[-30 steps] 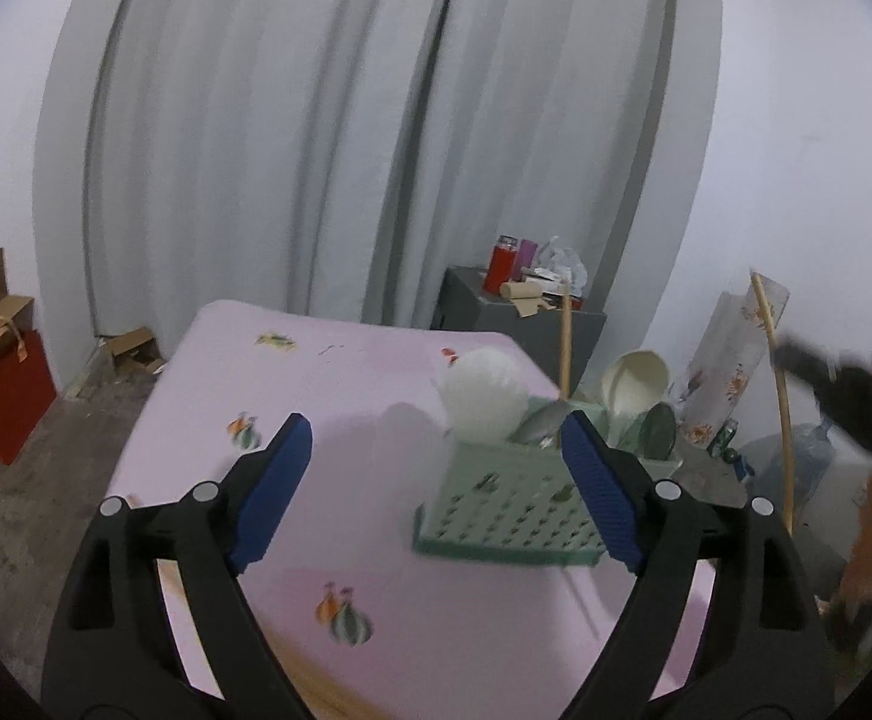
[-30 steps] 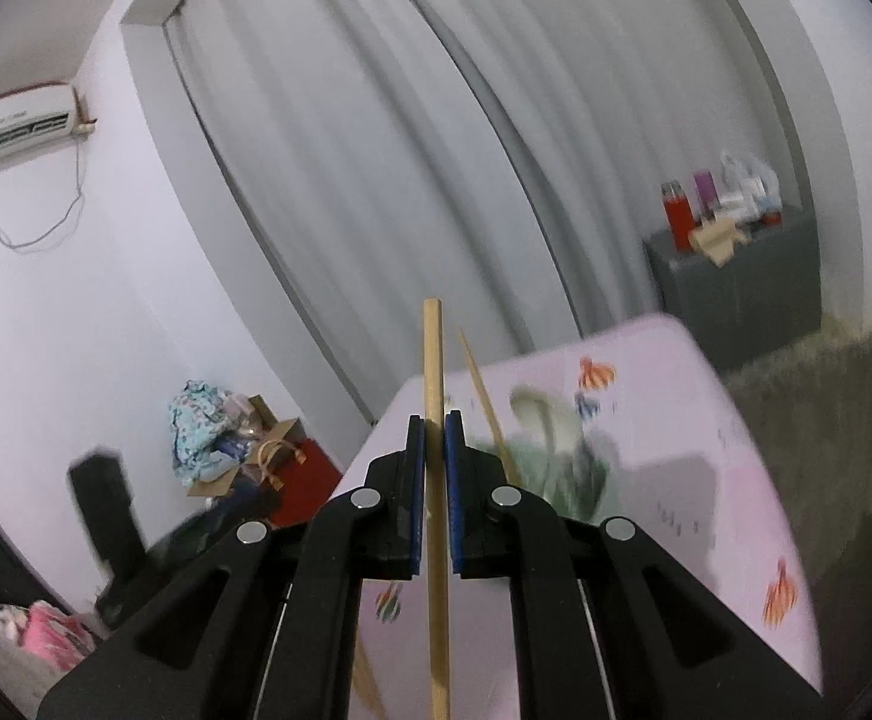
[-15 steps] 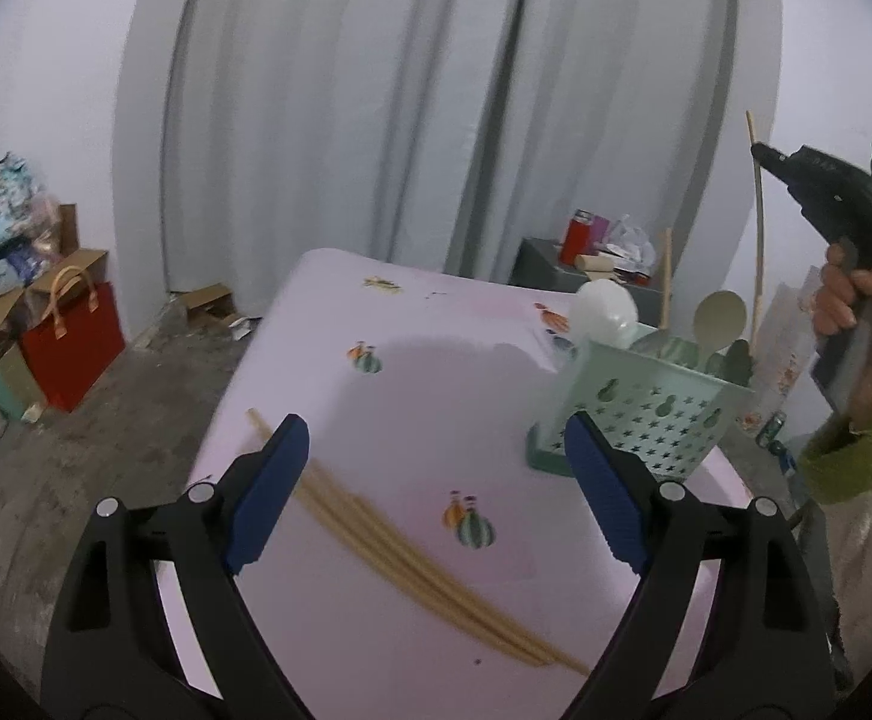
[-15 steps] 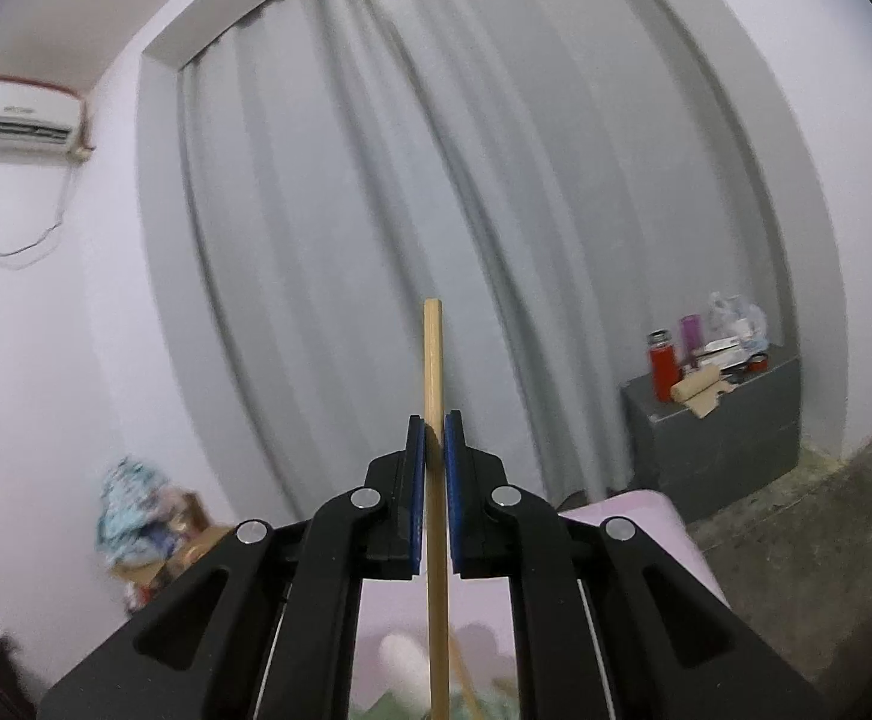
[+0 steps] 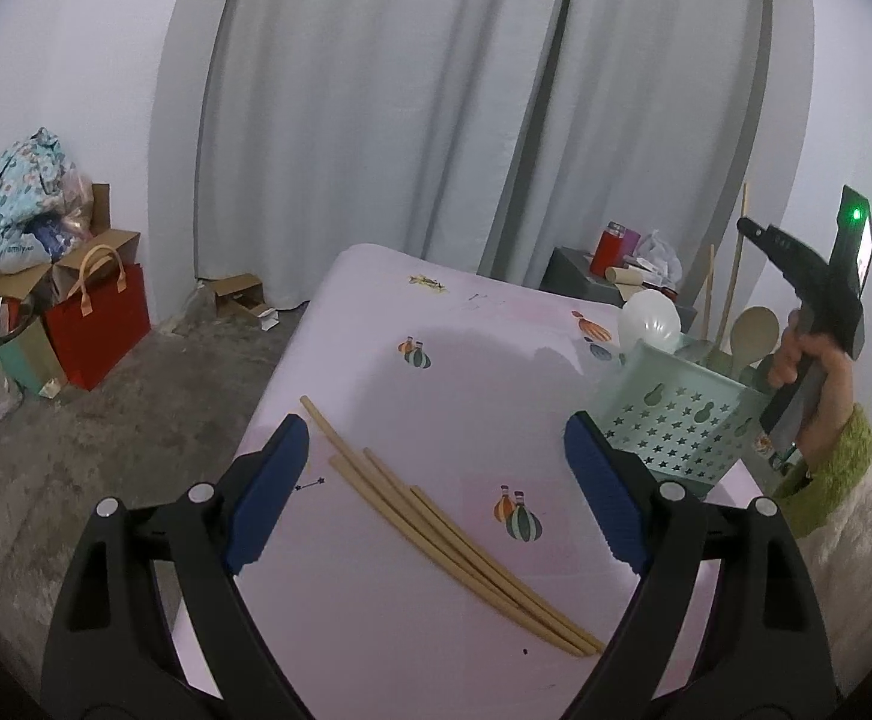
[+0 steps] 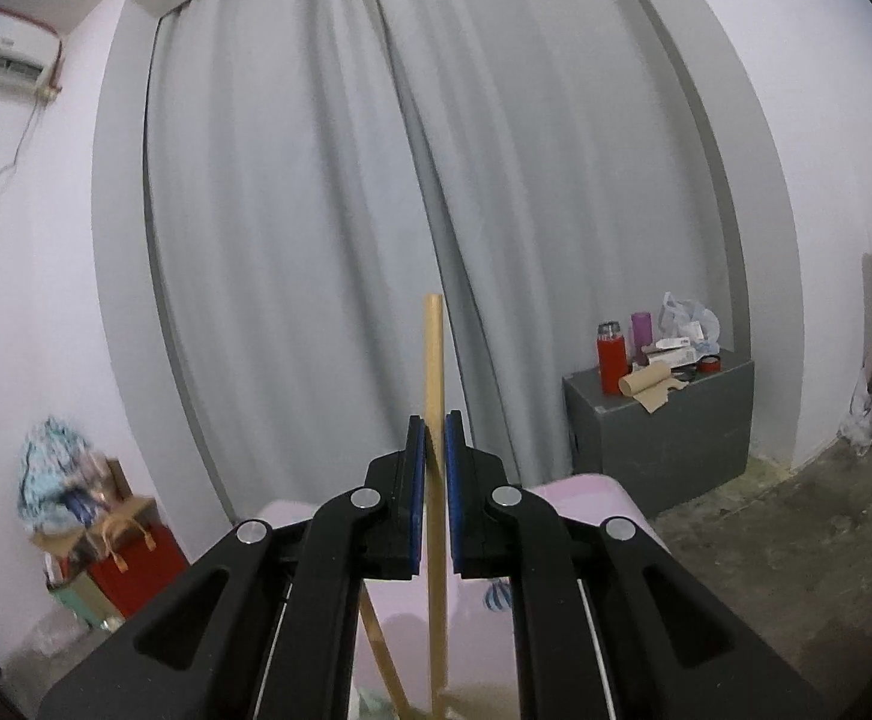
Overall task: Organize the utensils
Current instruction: 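Open the right gripper over the basket to drop its chopstick while the left gripper returns to the chopsticks, then close the left gripper on a wooden chopstick on the table and lift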
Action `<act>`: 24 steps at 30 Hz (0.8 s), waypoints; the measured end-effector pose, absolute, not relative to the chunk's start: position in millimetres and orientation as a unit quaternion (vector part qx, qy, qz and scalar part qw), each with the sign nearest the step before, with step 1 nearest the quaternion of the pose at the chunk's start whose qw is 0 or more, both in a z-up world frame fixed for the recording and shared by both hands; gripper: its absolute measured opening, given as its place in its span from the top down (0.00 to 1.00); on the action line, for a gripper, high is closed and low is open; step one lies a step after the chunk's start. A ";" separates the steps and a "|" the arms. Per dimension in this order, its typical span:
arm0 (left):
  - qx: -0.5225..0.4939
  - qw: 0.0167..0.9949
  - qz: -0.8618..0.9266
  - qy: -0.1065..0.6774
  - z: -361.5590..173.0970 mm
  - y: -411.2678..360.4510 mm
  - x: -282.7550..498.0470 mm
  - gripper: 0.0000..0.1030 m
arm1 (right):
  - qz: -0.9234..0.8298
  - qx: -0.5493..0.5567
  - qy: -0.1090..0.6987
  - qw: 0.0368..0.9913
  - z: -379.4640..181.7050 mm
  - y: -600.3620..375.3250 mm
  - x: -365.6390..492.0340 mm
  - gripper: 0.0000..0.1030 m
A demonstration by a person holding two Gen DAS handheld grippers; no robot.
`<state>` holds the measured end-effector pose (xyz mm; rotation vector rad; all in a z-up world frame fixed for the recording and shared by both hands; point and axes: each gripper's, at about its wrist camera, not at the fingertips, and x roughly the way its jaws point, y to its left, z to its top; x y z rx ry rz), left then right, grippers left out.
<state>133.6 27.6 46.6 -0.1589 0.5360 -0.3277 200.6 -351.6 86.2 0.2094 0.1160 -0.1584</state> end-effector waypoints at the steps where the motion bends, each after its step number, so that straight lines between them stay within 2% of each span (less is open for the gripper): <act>1: -0.078 0.948 -0.161 0.263 46.3 27.8 134.0 0.19 | -0.077 0.102 0.064 0.990 83.5 -351.7 198.3 0.93; 4: -0.081 0.947 -0.161 0.265 45.2 28.1 135.6 0.19 | -0.068 0.107 0.082 0.989 80.0 -354.4 190.7 0.92; 5: -0.083 0.947 -0.161 0.266 44.6 28.3 136.2 0.19 | -0.067 0.109 0.085 0.988 80.2 -355.9 187.4 0.84; 6: -0.084 0.947 -0.161 0.267 43.7 28.8 137.0 0.19 | -0.067 0.112 0.086 0.988 81.4 -358.2 183.5 0.67; 8: -0.086 0.946 -0.160 0.270 41.6 29.6 138.2 0.19 | -0.065 0.116 0.075 0.988 88.1 -361.8 170.5 0.55; 9: -0.087 0.945 -0.160 0.271 41.1 29.9 138.3 0.19 | -0.067 0.116 0.071 0.989 91.9 -363.7 168.2 0.52; 12: -0.091 0.943 -0.159 0.278 38.5 30.4 140.1 0.19 | -0.069 0.116 0.052 0.990 107.4 -366.4 145.5 0.47; 17: -0.091 0.942 -0.148 0.286 35.6 30.8 143.1 0.19 | -0.052 0.118 0.027 0.991 128.3 -363.1 106.0 0.46; 21: -0.100 0.940 -0.134 0.297 31.6 33.2 148.9 0.19 | -0.012 0.098 0.053 0.994 127.8 -341.7 85.2 0.46; 24: -0.112 0.935 -0.127 0.311 25.9 35.1 154.1 0.20 | 0.051 0.103 0.108 0.987 106.4 -321.4 82.2 0.46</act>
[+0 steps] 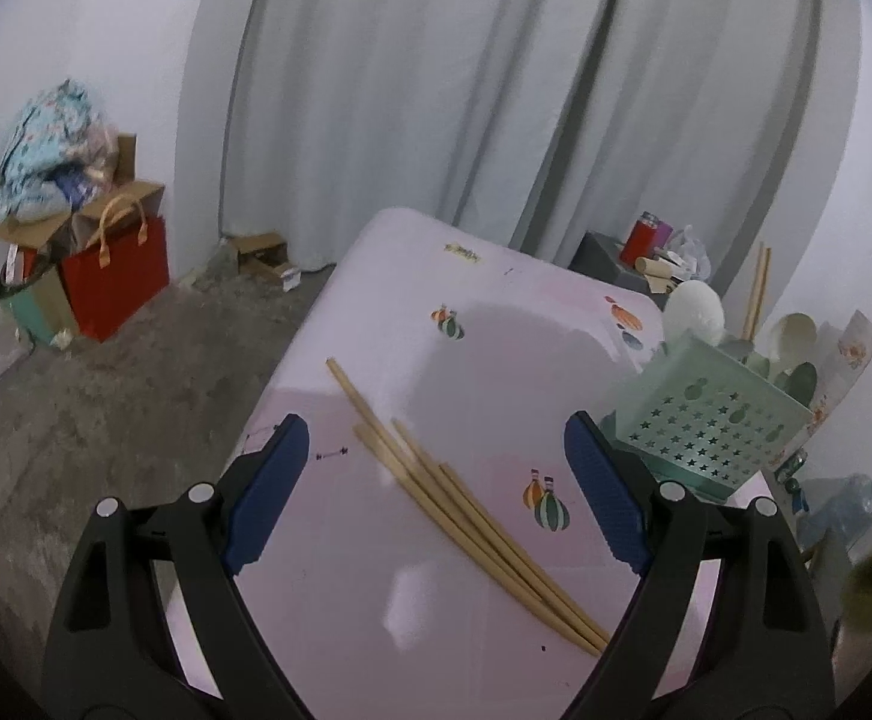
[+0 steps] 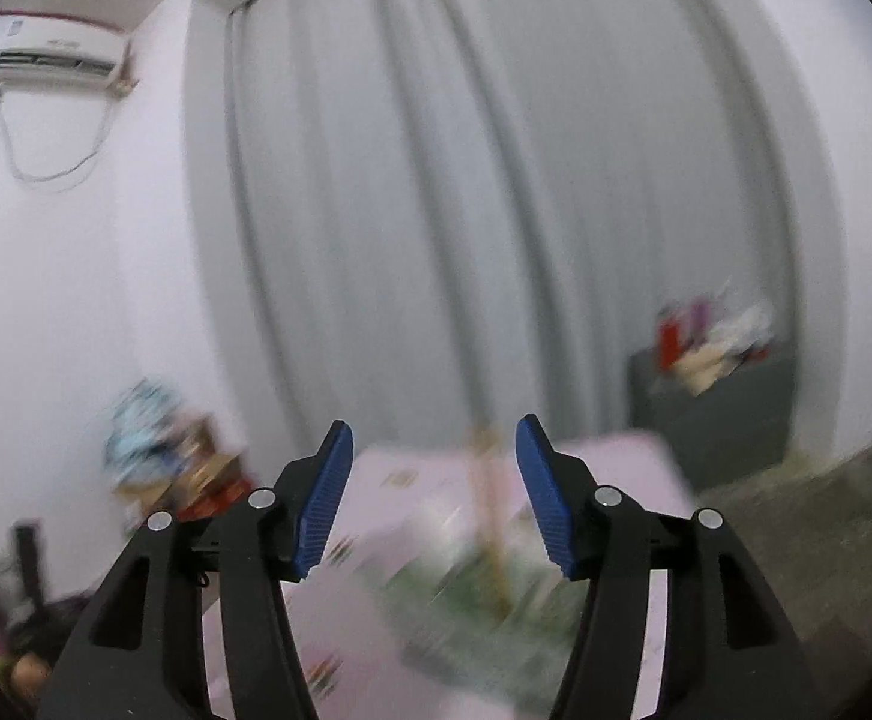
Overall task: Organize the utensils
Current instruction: 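Close the left gripper on a wooden chopstick on the table and lift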
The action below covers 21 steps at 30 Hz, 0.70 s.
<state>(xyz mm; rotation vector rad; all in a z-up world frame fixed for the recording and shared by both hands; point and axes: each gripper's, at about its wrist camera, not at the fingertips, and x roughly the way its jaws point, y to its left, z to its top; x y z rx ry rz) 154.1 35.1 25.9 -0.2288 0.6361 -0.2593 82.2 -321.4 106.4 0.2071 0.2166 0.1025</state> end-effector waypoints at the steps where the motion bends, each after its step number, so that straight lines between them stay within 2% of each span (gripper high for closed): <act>1: -0.119 0.931 -0.126 0.321 22.4 35.3 157.1 0.20 | 0.074 0.106 0.135 0.982 94.2 -313.6 84.4 0.46; 6: -0.174 0.892 -0.142 0.391 -5.4 33.6 181.3 0.41 | 0.133 0.088 0.286 0.945 16.1 -265.4 101.5 0.46; 8: -0.204 0.867 -0.140 0.432 -23.6 34.3 196.6 0.56 | 0.143 0.068 0.330 0.931 -8.8 -246.9 104.8 0.48; 10: -0.229 0.845 -0.128 0.466 -40.0 35.8 208.8 0.66 | 0.151 0.044 0.357 0.921 -30.2 -230.0 104.7 0.48; 16: -0.295 0.801 -0.104 0.511 -72.5 38.7 218.1 0.79 | 0.175 0.060 0.370 0.911 -44.7 -220.1 96.9 0.49; 21: -0.320 0.791 -0.092 0.513 -78.8 36.0 223.0 0.80 | 0.175 0.079 0.373 0.908 -44.7 -225.6 102.2 0.53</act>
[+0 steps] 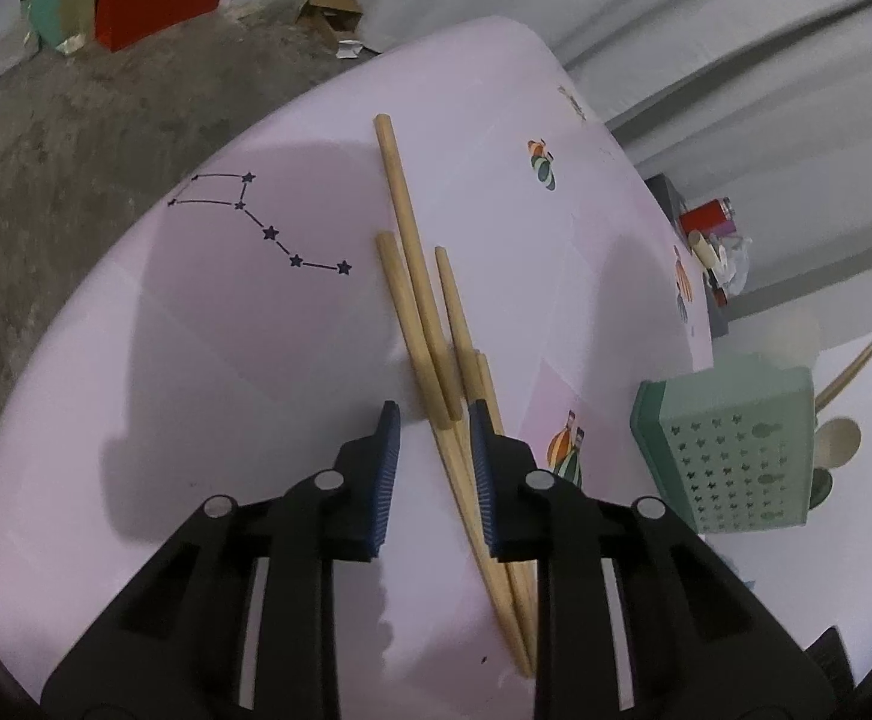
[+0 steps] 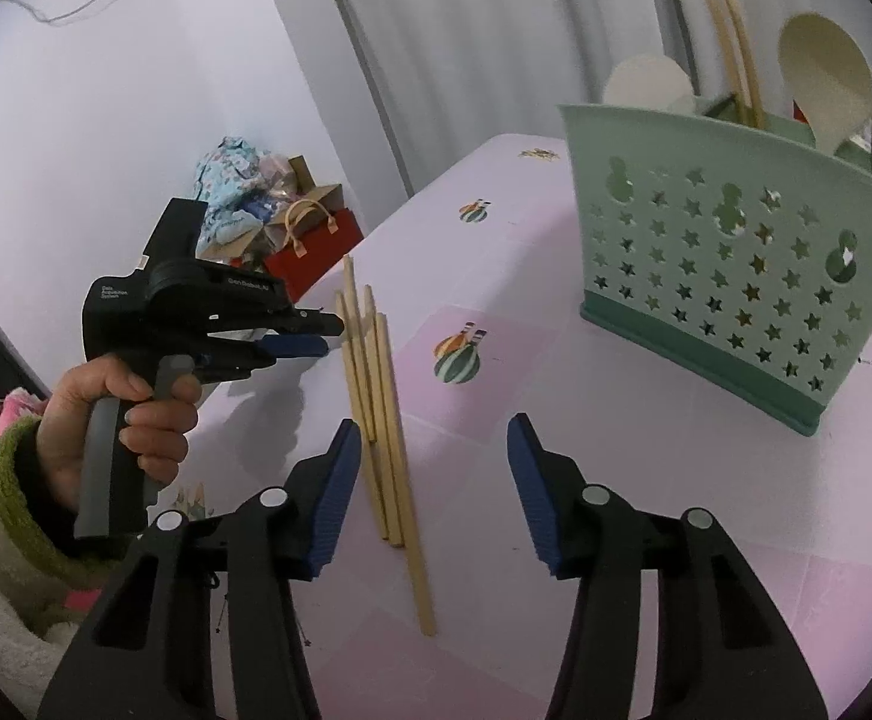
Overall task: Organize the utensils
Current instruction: 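Close the left gripper on a wooden chopstick on the table and lift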
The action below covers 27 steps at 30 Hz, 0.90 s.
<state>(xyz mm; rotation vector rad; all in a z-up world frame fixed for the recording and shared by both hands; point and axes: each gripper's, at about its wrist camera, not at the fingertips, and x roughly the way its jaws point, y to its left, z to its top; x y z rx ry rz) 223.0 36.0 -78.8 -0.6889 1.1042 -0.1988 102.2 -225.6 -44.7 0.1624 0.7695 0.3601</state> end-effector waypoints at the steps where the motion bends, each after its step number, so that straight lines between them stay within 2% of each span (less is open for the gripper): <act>1: -0.323 0.790 -0.089 0.514 -78.7 34.9 224.3 0.80 | 0.175 0.083 0.374 0.907 -45.0 -227.5 102.5 0.53; 7: -0.319 0.790 -0.065 0.520 -77.1 25.8 230.6 0.82 | 0.175 0.102 0.376 0.904 -48.2 -238.3 95.4 0.55; 13: -0.294 0.799 -0.055 0.522 -76.2 13.8 240.0 0.94 | 0.179 0.112 0.376 0.902 -51.9 -245.7 94.9 0.58; 21: -0.180 0.825 -0.128 0.520 -69.3 -60.3 221.9 0.95 | 0.160 0.117 0.372 0.907 -43.4 -264.7 75.6 0.58; 27: -0.161 0.829 -0.155 0.513 -70.3 -80.7 193.8 0.96 | 0.142 0.122 0.380 0.906 -45.1 -277.4 54.6 0.60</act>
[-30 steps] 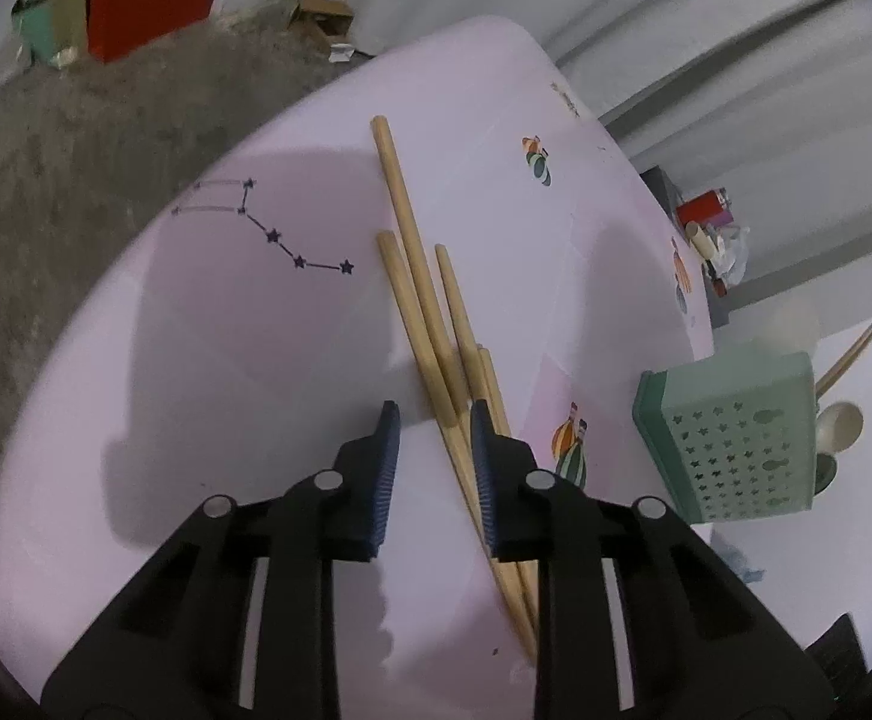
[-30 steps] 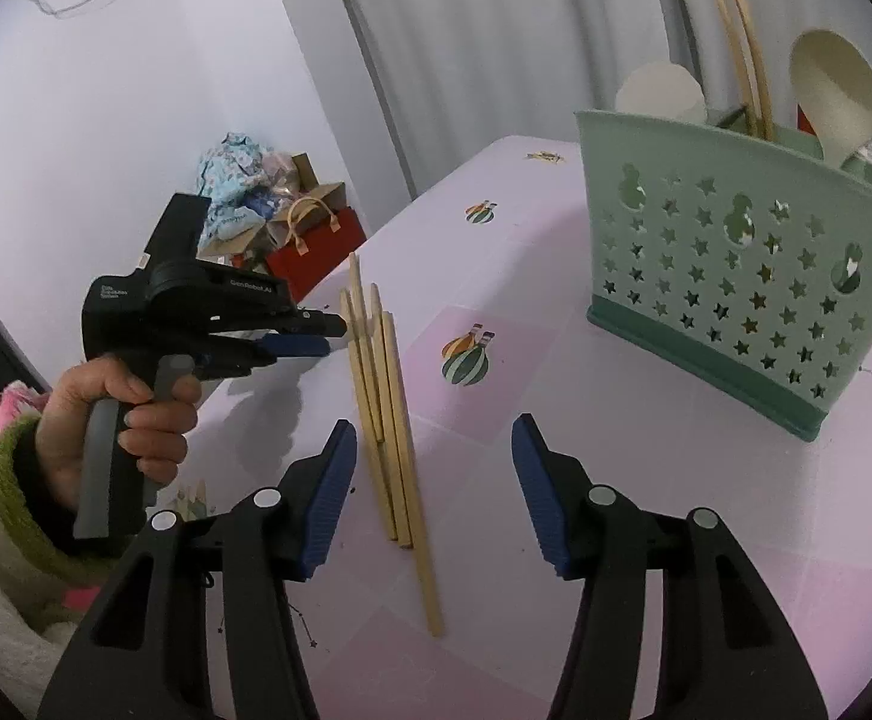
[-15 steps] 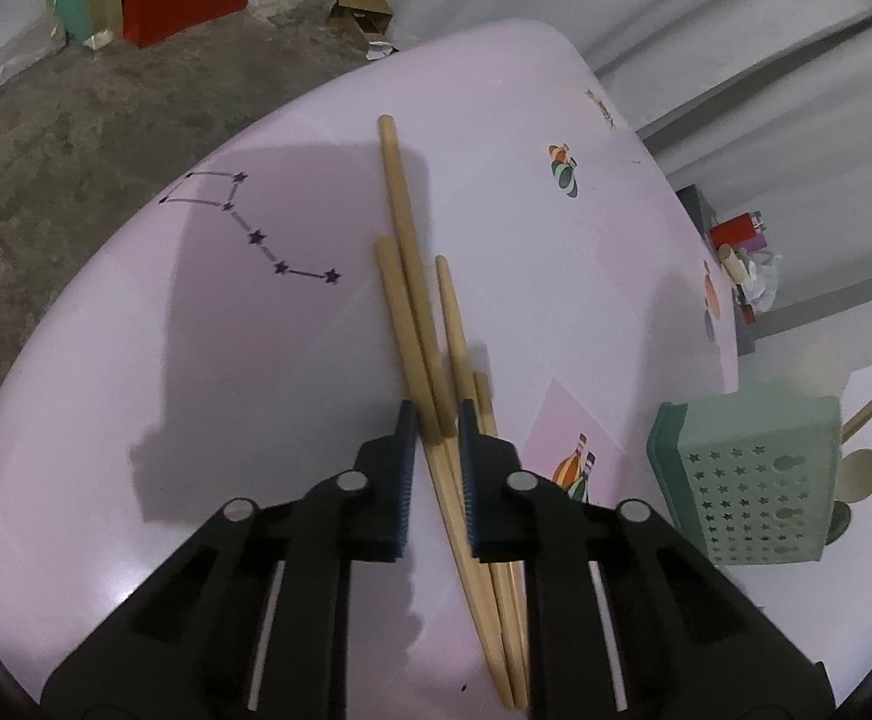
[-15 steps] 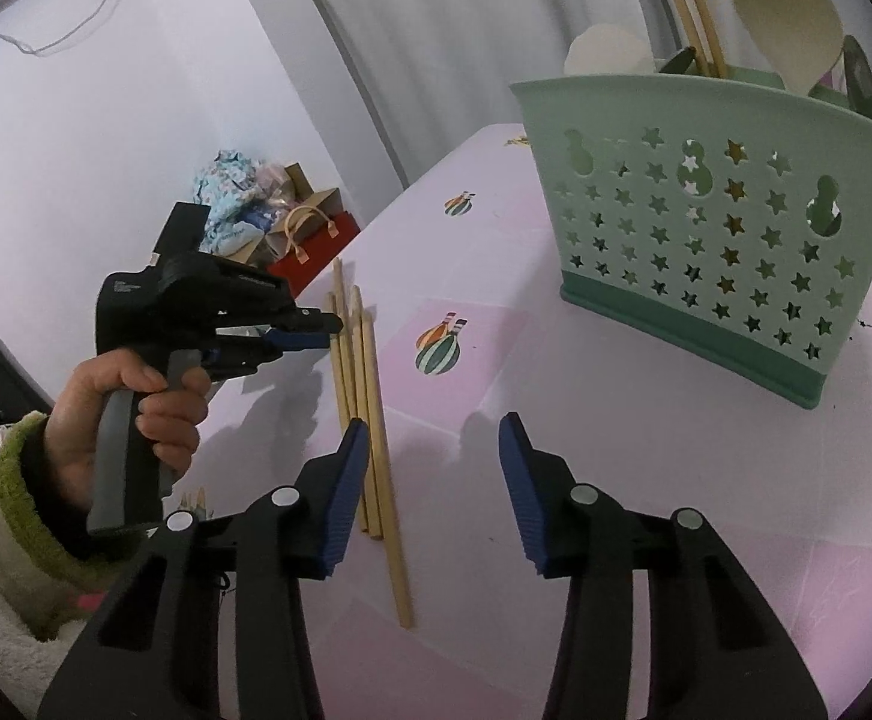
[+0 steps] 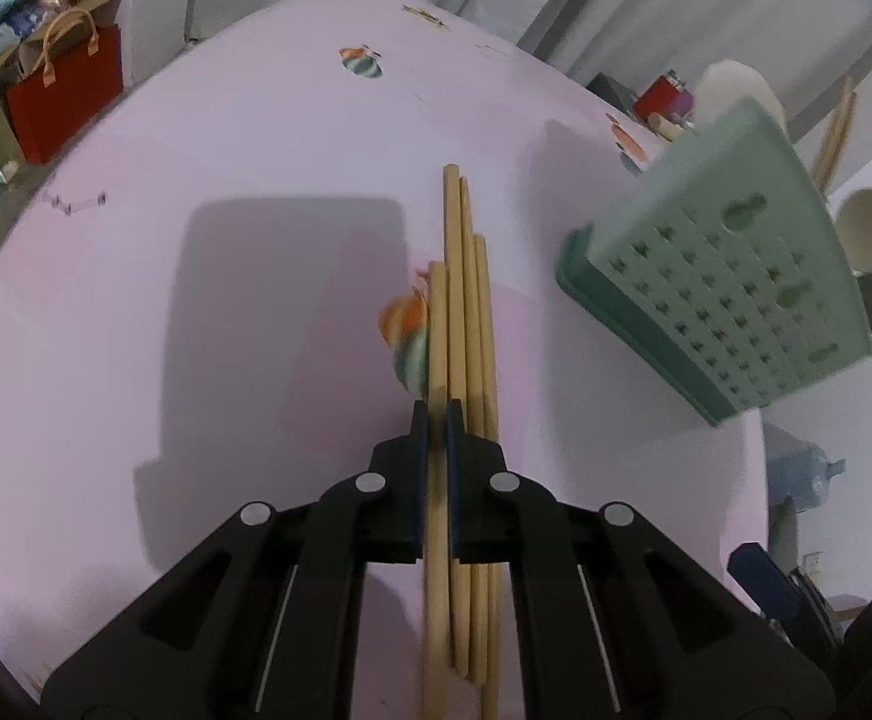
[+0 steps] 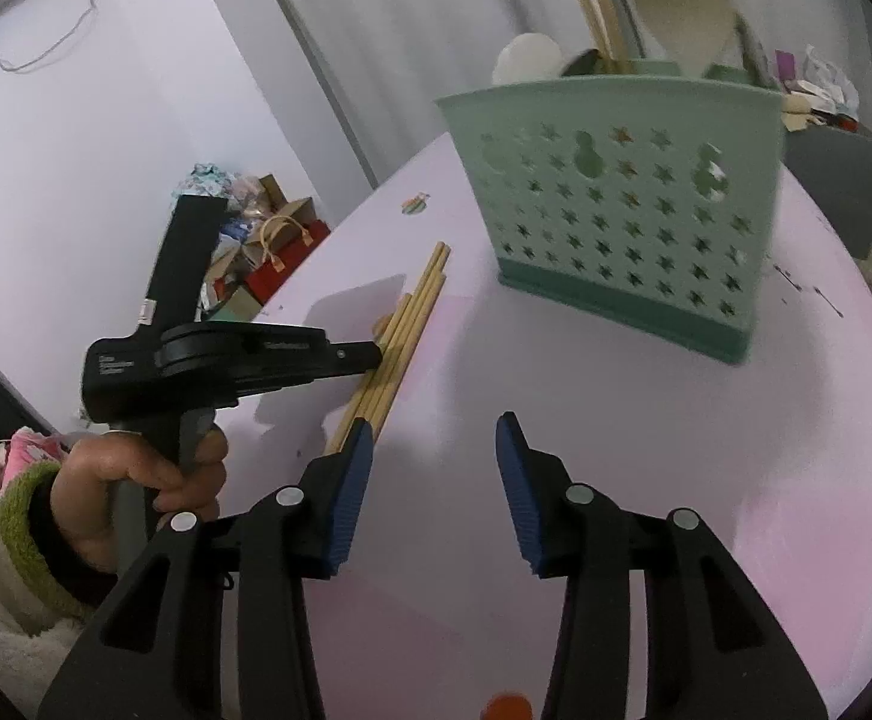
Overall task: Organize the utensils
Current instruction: 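Close the left gripper on a wooden chopstick on the table and lift, then close the right gripper on another chopstick while the left gripper holds its chopstick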
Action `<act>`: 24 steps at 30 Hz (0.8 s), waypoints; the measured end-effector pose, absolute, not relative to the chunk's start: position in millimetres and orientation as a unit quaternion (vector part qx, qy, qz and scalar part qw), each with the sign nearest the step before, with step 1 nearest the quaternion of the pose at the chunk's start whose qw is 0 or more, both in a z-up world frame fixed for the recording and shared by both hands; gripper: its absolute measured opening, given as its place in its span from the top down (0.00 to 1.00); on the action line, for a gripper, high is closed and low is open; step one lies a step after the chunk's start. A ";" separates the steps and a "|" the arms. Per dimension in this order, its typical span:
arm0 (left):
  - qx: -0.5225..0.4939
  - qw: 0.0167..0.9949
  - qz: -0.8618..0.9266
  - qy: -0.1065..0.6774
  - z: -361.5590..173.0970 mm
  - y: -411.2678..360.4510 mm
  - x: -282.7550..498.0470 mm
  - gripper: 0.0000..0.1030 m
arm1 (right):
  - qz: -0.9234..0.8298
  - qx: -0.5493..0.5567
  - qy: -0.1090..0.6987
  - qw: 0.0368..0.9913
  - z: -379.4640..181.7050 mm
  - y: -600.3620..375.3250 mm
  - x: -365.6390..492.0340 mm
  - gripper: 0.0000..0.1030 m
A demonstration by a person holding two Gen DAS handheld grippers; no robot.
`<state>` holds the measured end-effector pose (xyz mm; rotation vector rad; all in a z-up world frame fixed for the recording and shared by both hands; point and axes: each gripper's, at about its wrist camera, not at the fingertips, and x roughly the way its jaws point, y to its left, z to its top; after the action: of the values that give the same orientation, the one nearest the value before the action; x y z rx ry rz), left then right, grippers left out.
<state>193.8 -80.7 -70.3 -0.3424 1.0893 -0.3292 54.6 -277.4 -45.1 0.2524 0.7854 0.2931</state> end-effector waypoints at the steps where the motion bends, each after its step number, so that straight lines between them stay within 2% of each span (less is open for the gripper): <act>1: -0.171 0.827 -0.156 0.513 -71.6 -78.8 188.8 0.96 | 0.139 0.123 0.382 0.905 -45.1 -277.9 51.1 0.61; 13: -0.202 0.821 -0.113 0.521 -71.8 -33.9 150.3 0.95 | 0.133 0.128 0.377 0.908 -45.5 -280.7 10.0 0.61; 15: -0.214 0.819 -0.113 0.521 -69.3 -27.9 150.4 0.82 | 0.133 0.127 0.374 0.909 -43.9 -278.1 4.8 0.61; 17: -0.214 0.818 -0.115 0.521 -66.1 -26.5 152.5 0.65 | 0.134 0.125 0.372 0.910 -42.3 -275.3 -0.1 0.61; 21: -0.165 0.827 -0.112 0.525 -63.8 -39.4 163.4 0.63 | 0.132 0.122 0.370 0.912 -41.3 -269.6 -7.9 0.61; 24: -0.140 0.837 -0.100 0.519 -62.3 -46.0 168.6 0.66 | 0.128 0.117 0.365 0.915 -37.0 -264.1 -15.9 0.61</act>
<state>168.6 -46.0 -62.3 -0.2957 1.0979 -0.2120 -15.9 -264.1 -37.0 0.2415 0.7514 0.2630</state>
